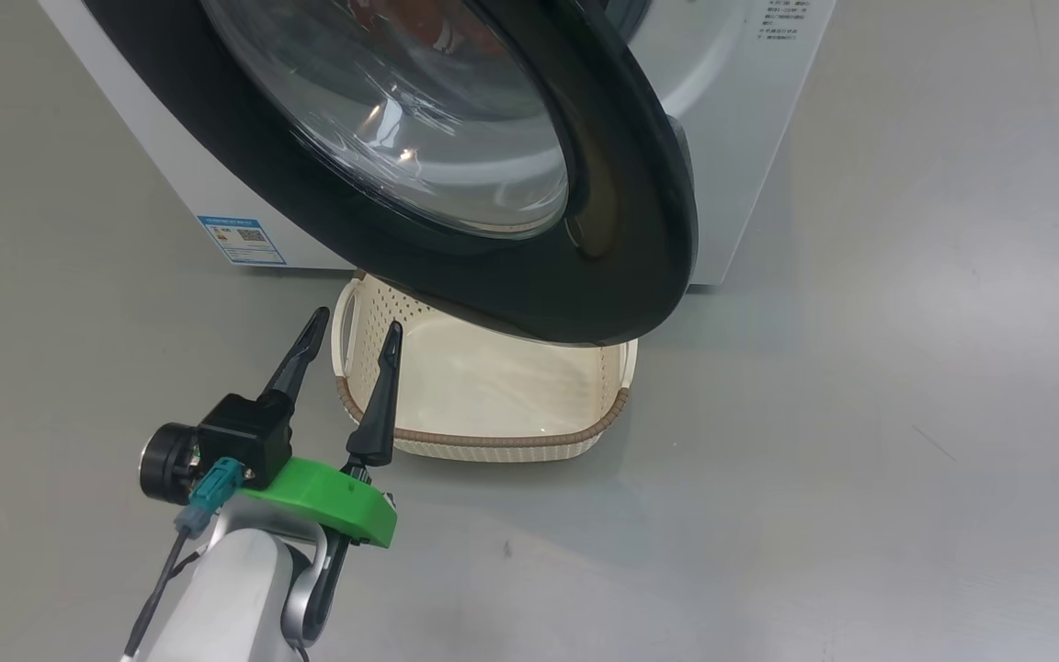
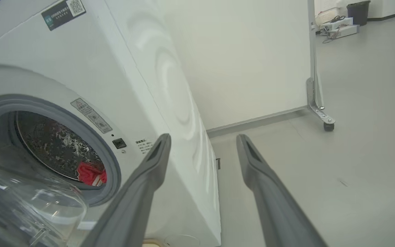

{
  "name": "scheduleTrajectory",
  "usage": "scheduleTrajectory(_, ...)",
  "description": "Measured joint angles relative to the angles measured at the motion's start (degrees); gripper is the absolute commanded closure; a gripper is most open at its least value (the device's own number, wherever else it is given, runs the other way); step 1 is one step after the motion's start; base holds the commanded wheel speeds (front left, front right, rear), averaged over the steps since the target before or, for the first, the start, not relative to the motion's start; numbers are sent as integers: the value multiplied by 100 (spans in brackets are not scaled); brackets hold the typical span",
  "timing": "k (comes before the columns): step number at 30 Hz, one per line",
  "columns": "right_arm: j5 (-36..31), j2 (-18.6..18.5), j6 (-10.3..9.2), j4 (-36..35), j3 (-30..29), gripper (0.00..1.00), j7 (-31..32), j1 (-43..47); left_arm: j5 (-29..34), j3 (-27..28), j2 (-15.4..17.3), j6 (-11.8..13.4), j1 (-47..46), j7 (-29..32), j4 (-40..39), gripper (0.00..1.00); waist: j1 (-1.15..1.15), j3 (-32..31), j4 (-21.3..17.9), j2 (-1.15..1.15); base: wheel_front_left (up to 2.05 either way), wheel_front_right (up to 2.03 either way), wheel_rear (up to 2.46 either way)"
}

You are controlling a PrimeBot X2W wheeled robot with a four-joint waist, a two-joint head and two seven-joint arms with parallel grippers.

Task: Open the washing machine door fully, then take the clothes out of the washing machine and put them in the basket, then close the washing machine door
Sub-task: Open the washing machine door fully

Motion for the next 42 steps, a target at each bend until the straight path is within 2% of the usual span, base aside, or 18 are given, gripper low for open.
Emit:
scheduleTrajectory(7,-1397,-302,-20,108,221,0,-1007,260,0,18,1,-2,8,0,32,0,0,-28,-10,0,0,0,0)
scheduleTrajectory(8,-1579,-298,-142,148,313,0,-1183,315,0,18,1,-5,14,0,42,0,0,-41,-10,0,0,0,0)
scheduleTrajectory(12,-1768,-193,-287,246,459,0,-1355,445,0,18,1,-5,34,0,58,0,0,-61,-8,0,0,0,0)
scheduleTrajectory(18,-1990,210,-565,389,719,0,-1356,751,0,18,1,-7,98,0,67,0,0,-97,-1,0,0,0,0)
scheduleTrajectory(26,-2129,503,-771,420,789,0,-1356,933,1,58,1,-5,102,0,67,0,0,-108,-27,0,0,0,0)
scheduleTrajectory(36,-2242,810,-925,439,838,0,-1357,1203,1,116,4,-5,139,0,110,0,0,-183,-98,0,0,0,0)
scheduleTrajectory(42,-2358,924,-927,326,854,0,-1358,1291,18,125,4,-5,155,0,135,0,0,-211,-141,0,0,0,0)
